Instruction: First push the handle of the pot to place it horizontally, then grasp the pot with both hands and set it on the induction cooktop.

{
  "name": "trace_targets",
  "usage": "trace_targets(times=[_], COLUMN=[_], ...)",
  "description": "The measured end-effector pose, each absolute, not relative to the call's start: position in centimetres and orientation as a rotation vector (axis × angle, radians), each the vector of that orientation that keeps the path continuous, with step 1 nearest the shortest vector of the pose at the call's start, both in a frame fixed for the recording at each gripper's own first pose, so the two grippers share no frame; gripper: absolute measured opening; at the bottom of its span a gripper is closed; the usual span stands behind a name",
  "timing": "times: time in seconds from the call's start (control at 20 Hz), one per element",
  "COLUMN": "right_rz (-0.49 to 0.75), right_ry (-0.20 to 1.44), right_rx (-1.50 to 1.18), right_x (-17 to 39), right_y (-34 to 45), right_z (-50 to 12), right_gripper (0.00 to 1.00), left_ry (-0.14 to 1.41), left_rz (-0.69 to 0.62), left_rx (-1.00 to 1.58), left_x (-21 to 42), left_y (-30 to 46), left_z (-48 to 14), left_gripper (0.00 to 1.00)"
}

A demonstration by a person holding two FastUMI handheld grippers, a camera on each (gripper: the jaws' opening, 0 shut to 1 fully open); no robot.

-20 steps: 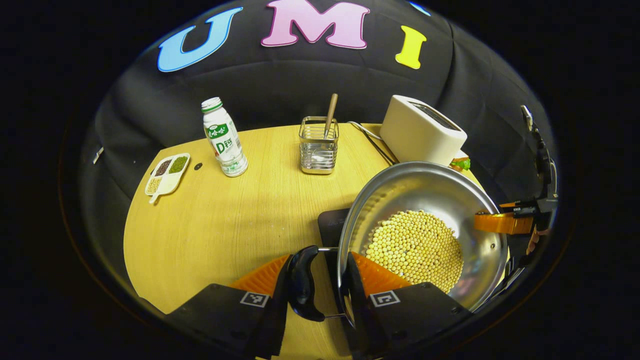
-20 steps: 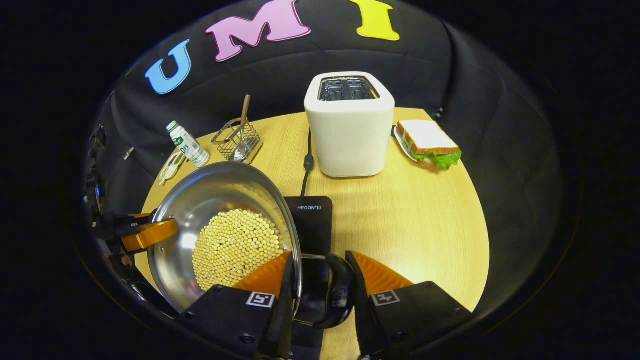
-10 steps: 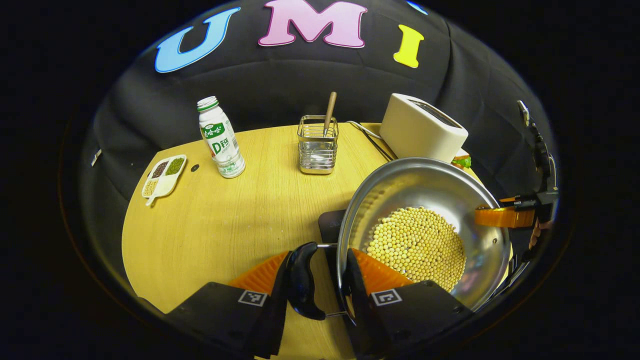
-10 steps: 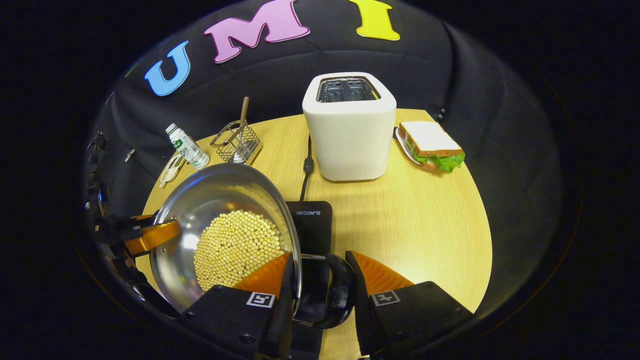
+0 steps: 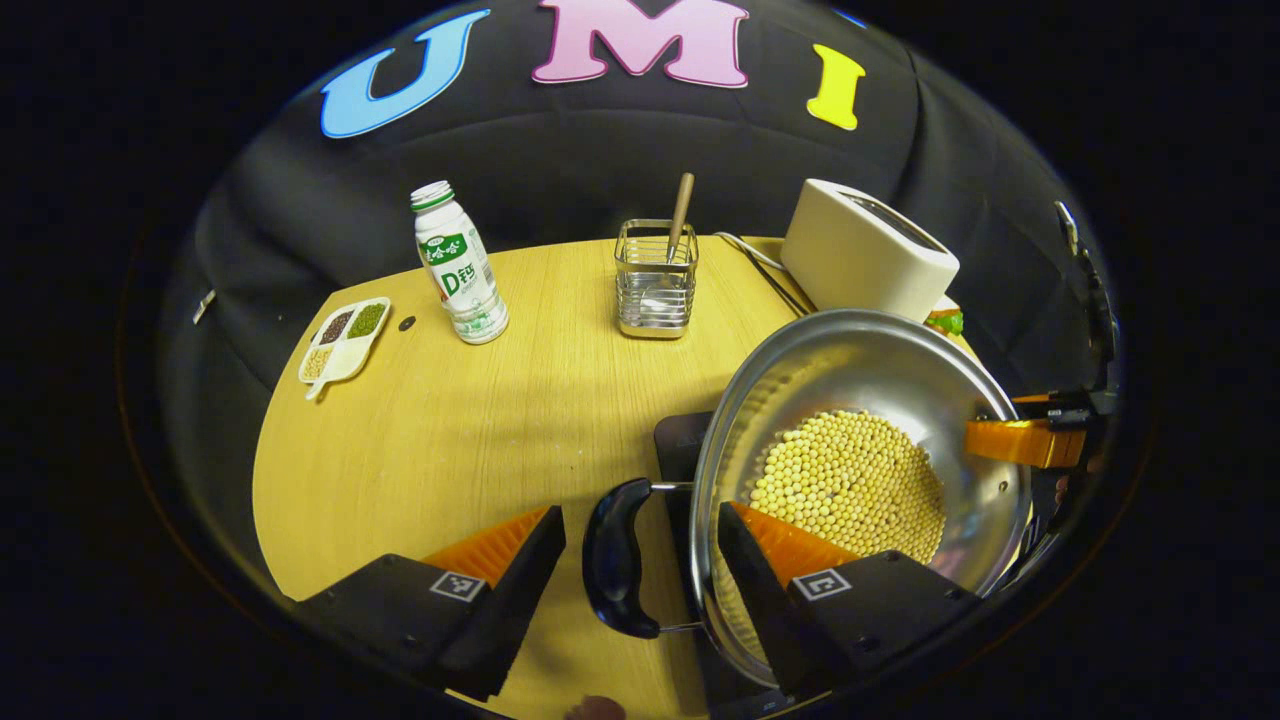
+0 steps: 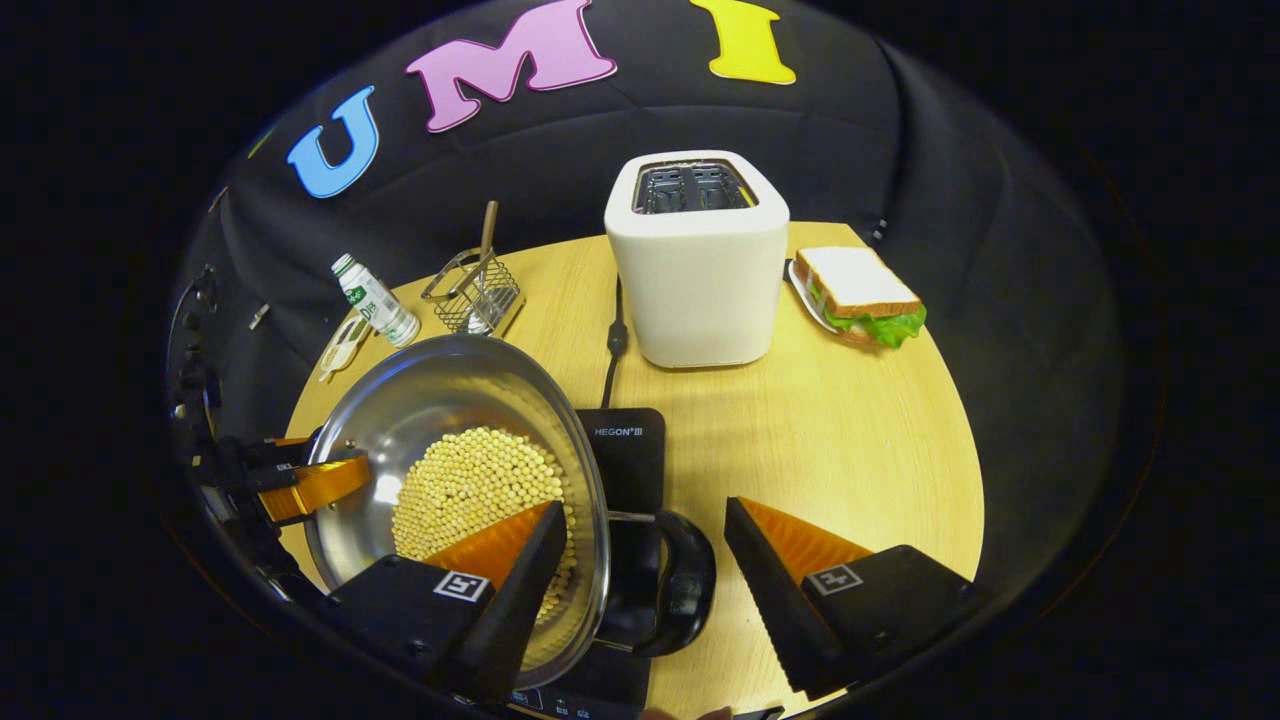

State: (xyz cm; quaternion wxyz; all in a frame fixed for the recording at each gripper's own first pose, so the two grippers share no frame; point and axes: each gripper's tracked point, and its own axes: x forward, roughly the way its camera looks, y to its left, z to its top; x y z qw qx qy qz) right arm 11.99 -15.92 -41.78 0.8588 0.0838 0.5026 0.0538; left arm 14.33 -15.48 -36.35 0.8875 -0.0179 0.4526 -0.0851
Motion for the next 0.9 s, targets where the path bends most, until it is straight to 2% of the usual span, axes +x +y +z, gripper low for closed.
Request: trace_targets(times=[0.5,0.9], right_rz=[0.091,0.061], right_ry=[0.972,0.773], right_rx=[0.153,0.121], right_x=[11.3,10.5], right_y=[-15.8,-14.9], right_z=[-38.3,-30.3], right_gripper=[0.99,0.99], left_ry=[0.851,0.703], left_rz=[-0.193,-0.227], left_rx=[0.019,0.004], left_x=[13.8,11.8], left_y=[-15.3,-14.8], left_z=[-32.5,-25.9], left_gripper=[0.96,0.96])
